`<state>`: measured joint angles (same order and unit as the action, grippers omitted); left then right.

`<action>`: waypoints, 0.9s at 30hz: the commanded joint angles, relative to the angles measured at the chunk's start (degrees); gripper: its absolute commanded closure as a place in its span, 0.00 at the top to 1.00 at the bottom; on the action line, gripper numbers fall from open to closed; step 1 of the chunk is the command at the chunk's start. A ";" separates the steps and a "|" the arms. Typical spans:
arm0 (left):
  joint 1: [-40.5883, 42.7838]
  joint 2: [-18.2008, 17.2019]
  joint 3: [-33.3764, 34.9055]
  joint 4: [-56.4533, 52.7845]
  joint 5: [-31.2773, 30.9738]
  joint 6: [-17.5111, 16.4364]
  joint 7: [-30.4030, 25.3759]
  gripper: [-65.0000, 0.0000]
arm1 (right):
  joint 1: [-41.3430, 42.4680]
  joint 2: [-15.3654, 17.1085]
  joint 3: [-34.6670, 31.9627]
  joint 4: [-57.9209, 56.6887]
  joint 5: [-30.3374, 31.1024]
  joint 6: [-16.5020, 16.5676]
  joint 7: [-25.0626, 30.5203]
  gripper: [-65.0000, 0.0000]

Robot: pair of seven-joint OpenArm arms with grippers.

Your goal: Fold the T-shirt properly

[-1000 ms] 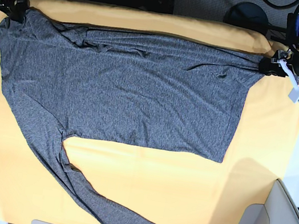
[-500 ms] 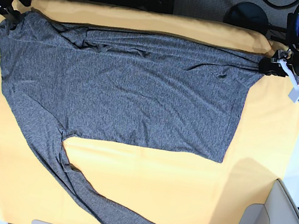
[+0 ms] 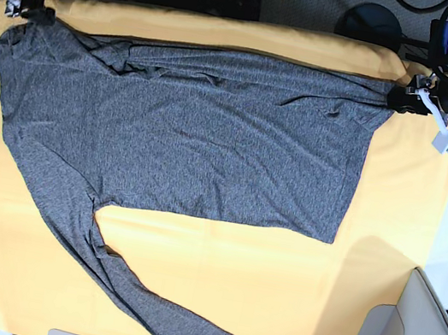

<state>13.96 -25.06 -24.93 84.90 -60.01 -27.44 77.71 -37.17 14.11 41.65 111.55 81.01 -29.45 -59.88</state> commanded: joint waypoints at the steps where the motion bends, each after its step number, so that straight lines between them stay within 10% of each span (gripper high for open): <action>1: 0.07 -0.74 -0.35 0.42 1.77 0.23 0.66 0.33 | 0.38 0.79 0.59 2.34 1.49 1.10 0.05 0.74; 27: 0.15 -0.66 -0.35 0.42 1.68 0.23 0.40 0.33 | 12.16 -4.48 -7.32 2.43 -30.16 1.10 0.05 0.58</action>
<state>13.98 -24.93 -24.93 84.90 -59.90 -27.44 77.60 -25.17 8.88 34.00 113.03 50.54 -28.75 -60.42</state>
